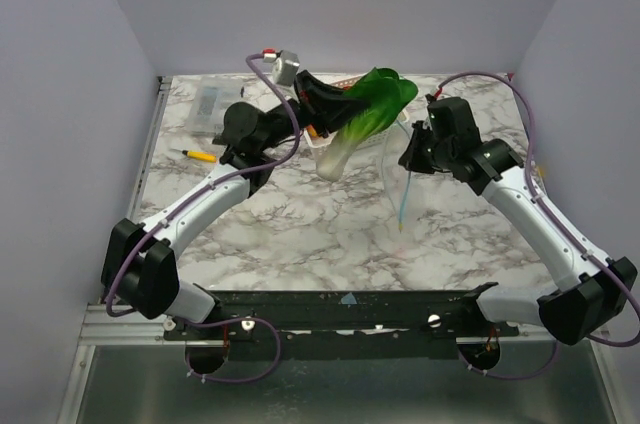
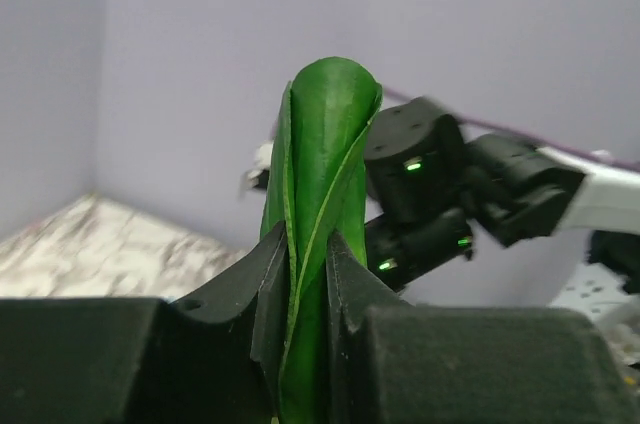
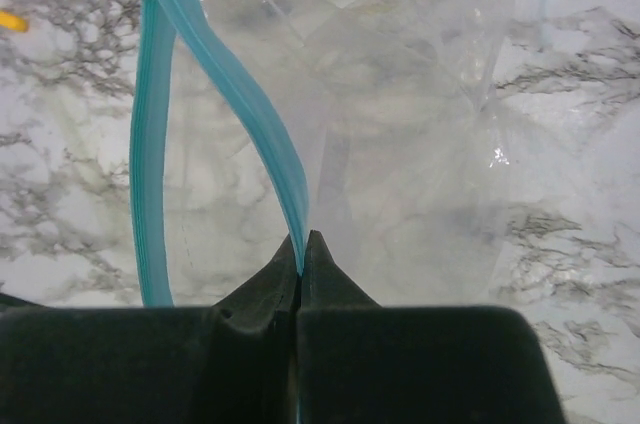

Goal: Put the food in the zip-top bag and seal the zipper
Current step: Place the fake vegetable in the zipper food storage bag.

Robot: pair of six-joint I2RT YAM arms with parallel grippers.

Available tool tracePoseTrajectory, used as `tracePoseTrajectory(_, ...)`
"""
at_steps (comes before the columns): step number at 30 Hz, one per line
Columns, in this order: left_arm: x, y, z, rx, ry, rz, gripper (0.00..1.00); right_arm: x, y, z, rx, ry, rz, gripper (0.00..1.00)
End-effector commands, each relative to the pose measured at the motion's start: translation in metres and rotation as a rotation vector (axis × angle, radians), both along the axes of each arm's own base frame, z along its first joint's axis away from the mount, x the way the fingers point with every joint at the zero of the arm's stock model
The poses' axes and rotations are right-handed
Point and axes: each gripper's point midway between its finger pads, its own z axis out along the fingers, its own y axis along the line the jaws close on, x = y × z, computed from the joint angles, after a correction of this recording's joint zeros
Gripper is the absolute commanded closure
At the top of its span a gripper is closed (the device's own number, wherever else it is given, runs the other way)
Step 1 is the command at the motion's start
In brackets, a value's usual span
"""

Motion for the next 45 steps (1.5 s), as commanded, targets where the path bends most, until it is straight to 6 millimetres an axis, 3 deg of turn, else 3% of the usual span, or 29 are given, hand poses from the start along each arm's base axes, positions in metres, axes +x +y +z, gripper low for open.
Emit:
tracePoseTrajectory(1, -0.108, 0.041, 0.086, -0.393, -0.396, -0.288, 1.00, -0.005, 0.028, 0.023, 0.130, 0.006, 0.117, 0.99)
tracePoseTrajectory(9, -0.150, 0.011, 0.057, -0.330, -0.548, -0.370, 1.00, -0.010, 0.047, 0.025, 0.222, 0.047, 0.196, 1.00)
tracePoseTrajectory(14, -0.151, -0.004, 0.054, -0.326, -0.570, -0.395, 1.00, -0.010, 0.062, 0.030, 0.302, 0.066, 0.242, 0.99)
tracePoseTrajectory(24, -0.143, -0.033, 0.074, -0.326, -0.661, -0.477, 1.00, -0.017, 0.082, 0.042, 0.397, 0.098, 0.340, 0.99)
tracePoseTrajectory(31, -0.138, -0.048, 0.052, -0.259, -0.713, -0.508, 1.00, -0.029, 0.091, 0.056, 0.464, 0.111, 0.398, 0.99)
tracePoseTrajectory(39, -0.139, -0.057, 0.052, -0.239, -0.736, -0.561, 1.00, -0.037, 0.099, 0.059, 0.513, 0.136, 0.456, 0.99)
tracePoseTrajectory(45, -0.135, -0.065, 0.039, -0.204, -0.704, -0.600, 1.00, -0.039, 0.102, 0.063, 0.535, 0.136, 0.475, 0.99)
